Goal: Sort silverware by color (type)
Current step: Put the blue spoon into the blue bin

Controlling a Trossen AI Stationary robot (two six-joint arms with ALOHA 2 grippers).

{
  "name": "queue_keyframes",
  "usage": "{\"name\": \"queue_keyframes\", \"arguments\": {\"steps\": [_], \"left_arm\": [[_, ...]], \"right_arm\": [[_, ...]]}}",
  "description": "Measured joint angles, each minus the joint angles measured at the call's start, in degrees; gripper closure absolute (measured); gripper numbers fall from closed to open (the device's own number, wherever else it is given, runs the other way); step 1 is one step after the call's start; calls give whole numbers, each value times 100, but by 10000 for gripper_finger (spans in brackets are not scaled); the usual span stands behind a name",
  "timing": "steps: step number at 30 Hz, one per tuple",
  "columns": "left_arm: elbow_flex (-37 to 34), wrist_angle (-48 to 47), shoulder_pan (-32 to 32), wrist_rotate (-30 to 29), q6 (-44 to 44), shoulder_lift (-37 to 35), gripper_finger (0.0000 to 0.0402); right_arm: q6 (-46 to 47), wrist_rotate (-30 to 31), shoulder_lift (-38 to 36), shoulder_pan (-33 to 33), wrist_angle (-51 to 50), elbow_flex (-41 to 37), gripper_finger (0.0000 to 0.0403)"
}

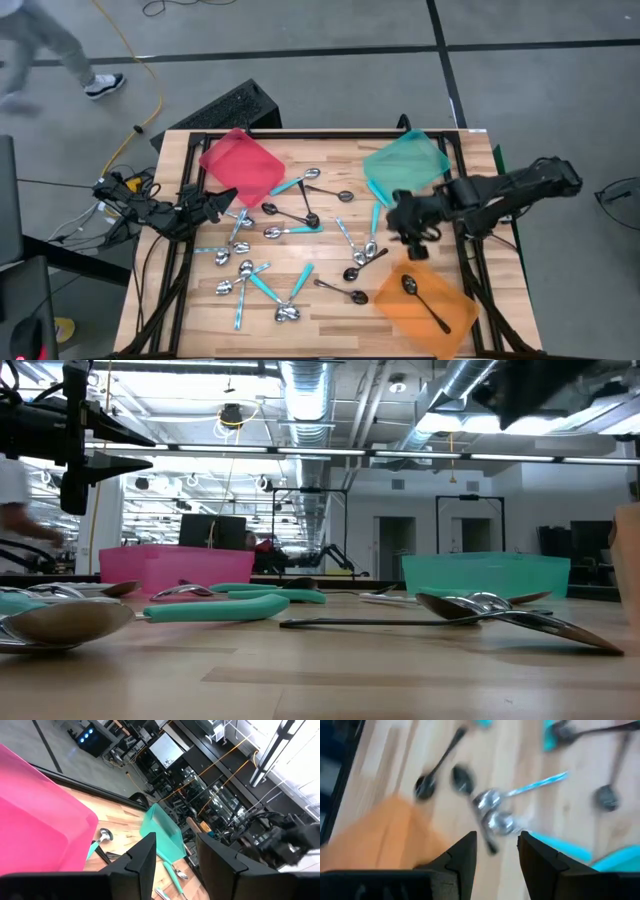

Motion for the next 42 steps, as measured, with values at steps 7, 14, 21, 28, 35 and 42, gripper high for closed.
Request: {"name": "queue_keyframes", "arguments": {"steps": [7,14,21,28,35,42], "left_arm": [[1,4,1,4,-26,-1,278],[0,2,1,13,-28,-2,278],[1,4,2,34,-20,7,278],[-1,11,1,28,19,38,278],[1,1,2,29,15,85,278],[1,0,2,28,13,122,278]], "right_arm": [[-41,123,234,-821,469,-1,238],[-806,360,997,-1154,57,0,225],[-2813,323,1614,-939,6,-1,223],[-4206,321,2052,-786,48,-4,223],[-4779,299,2457,-784,89,-4,223],[-4875,170,2926,-784,169,-4,224]]}}
